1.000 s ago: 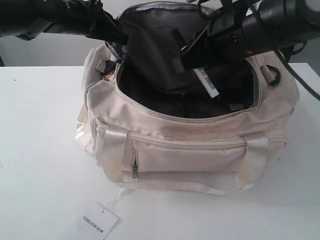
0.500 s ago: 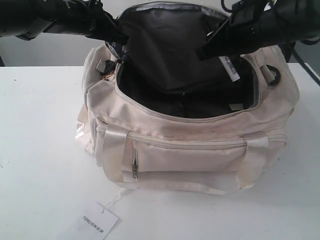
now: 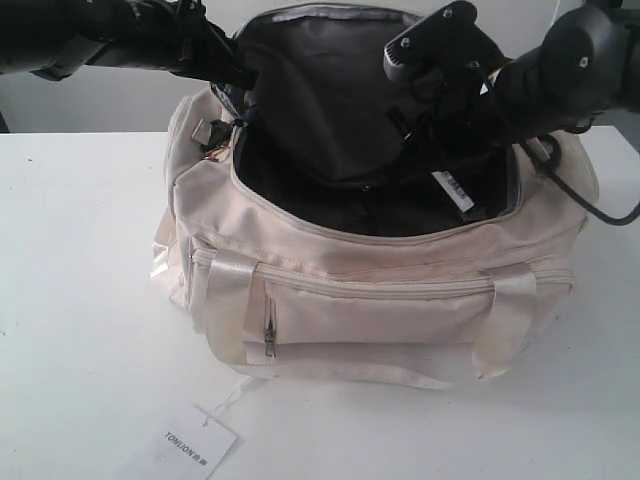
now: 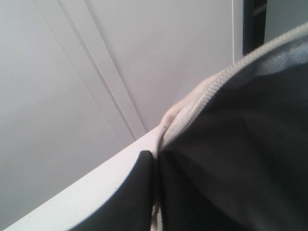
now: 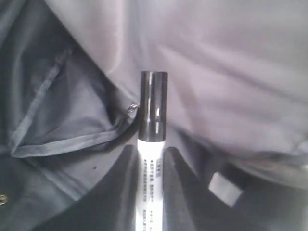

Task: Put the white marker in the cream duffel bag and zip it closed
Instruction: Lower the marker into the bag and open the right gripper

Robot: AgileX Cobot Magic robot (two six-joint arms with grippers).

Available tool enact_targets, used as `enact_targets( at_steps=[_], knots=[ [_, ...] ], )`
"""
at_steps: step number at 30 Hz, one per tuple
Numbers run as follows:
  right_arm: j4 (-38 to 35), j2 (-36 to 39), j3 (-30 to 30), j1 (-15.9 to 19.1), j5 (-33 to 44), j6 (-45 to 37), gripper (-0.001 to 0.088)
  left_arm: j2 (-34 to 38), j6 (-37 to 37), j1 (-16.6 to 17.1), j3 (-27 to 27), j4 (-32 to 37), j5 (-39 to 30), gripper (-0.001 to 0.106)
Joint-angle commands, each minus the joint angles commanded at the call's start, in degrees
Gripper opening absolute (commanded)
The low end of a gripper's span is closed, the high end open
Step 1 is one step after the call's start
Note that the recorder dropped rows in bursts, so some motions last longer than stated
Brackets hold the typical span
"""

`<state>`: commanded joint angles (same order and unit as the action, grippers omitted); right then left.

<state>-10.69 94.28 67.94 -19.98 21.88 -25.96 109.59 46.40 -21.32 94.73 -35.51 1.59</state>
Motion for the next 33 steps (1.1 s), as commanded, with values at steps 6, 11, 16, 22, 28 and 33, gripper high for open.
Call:
enact_targets(
  at_steps=[6, 11, 16, 22, 28, 33],
  knots=[
    [-0.14, 1.27, 0.0, 0.0, 0.81, 4.33, 0.0025, 0.0, 0.0, 0.0, 0.0, 0.0, 0.0, 0.0],
    [-0.14, 3.32, 0.0, 0.0, 0.81, 5.85, 0.0027, 0.0, 0.0, 0.0, 0.0, 0.0, 0.0, 0.0],
    [-0.14, 4.11, 0.0, 0.0, 1.03, 5.85, 0.003, 0.0, 0.0, 0.0, 0.0, 0.0, 0.0, 0.0],
    [-0.14, 2.86, 0.0, 0.0, 2.39, 5.85, 0.0278, 0.0, 0.0, 0.0, 0.0, 0.0, 0.0, 0.0],
    [-0.27, -4.18, 0.0, 0.0, 6.98, 5.85, 0.0274, 0.0, 0.0, 0.0, 0.0, 0.0, 0.0, 0.0],
    [-2.83, -7.66, 0.0, 0.0, 11.76, 8.29, 0.0274, 0.0, 0.0, 0.0, 0.0, 0.0, 0.0, 0.0]
  ],
)
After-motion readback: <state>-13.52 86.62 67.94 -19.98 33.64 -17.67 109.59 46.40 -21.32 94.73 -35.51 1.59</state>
